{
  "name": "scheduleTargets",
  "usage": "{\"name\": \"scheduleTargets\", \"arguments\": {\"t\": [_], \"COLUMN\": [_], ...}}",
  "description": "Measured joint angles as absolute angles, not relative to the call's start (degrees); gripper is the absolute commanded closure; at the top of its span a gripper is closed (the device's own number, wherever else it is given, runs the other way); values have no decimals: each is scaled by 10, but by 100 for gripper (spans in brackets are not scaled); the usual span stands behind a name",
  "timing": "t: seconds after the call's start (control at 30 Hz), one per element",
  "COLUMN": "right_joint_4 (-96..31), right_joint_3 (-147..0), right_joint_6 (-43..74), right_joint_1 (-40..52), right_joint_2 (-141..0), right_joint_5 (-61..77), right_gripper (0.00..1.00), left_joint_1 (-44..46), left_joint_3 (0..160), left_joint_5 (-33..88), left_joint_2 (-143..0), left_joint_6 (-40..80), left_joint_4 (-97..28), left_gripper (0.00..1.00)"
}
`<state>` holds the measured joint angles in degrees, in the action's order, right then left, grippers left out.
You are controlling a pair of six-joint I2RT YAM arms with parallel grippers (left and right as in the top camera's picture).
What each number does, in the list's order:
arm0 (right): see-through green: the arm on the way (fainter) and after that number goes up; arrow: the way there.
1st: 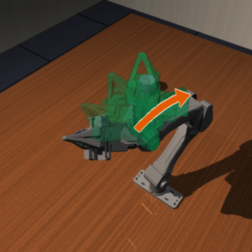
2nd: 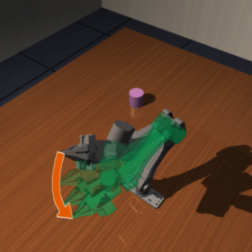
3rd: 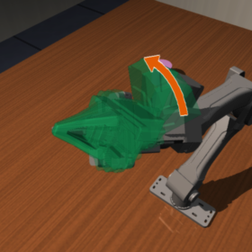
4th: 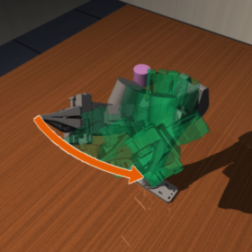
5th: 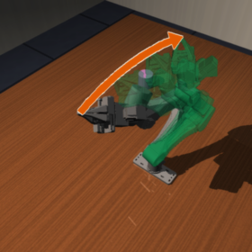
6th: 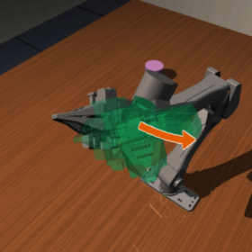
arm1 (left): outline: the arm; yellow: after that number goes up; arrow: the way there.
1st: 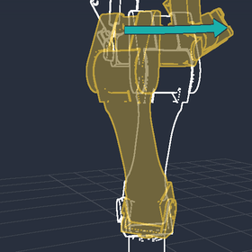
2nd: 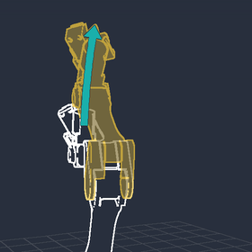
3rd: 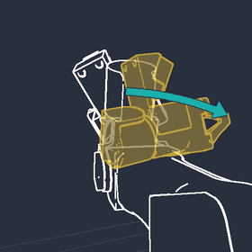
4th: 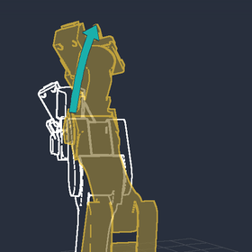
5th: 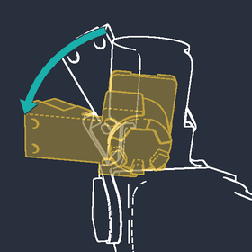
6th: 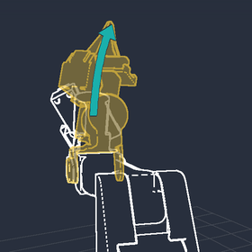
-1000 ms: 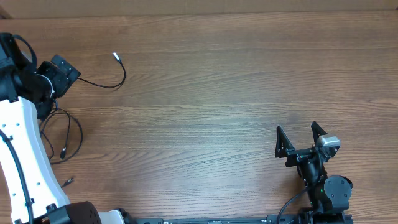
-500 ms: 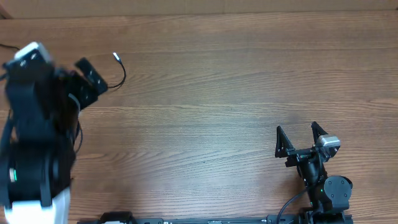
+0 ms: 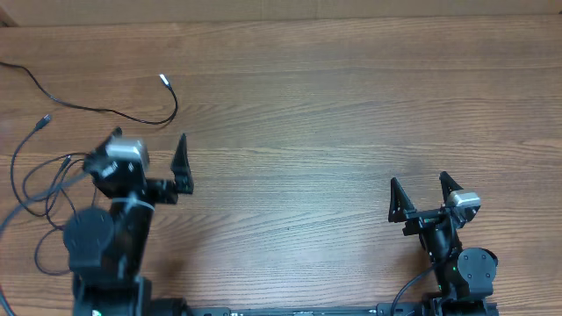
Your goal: Untangle cables
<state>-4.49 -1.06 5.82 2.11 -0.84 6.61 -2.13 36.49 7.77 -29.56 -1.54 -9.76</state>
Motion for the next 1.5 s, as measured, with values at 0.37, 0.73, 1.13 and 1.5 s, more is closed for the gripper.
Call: {"name": "scheduleTargets", "arguments": {"t": [0.37,0.73,1.13,1.5], "right_joint_4": [-45,-45,-44,-44], "right_joint_3": [-11,-11,-11,-11], "right_joint_6": [60,60,60,60], "right_joint_1": [21,21,21,21], "right_joint_2": [-8,-8,-8,-8], "right_joint_5": [67,67,66,66], "right_gripper": [0,0,0,0], "left_joint_1": [-28,-28,-28,-28], "left_joint_3": [145,29,6,6], "left_joint_5": [64,24,19,19], "left_joint_2": [-129,-16,-8,-8], "left_joint_6": [-38,-45,-45,-45], "left_joint_4": [-5,-1,-43,-43], "left_gripper": [0,0,0,0]}}
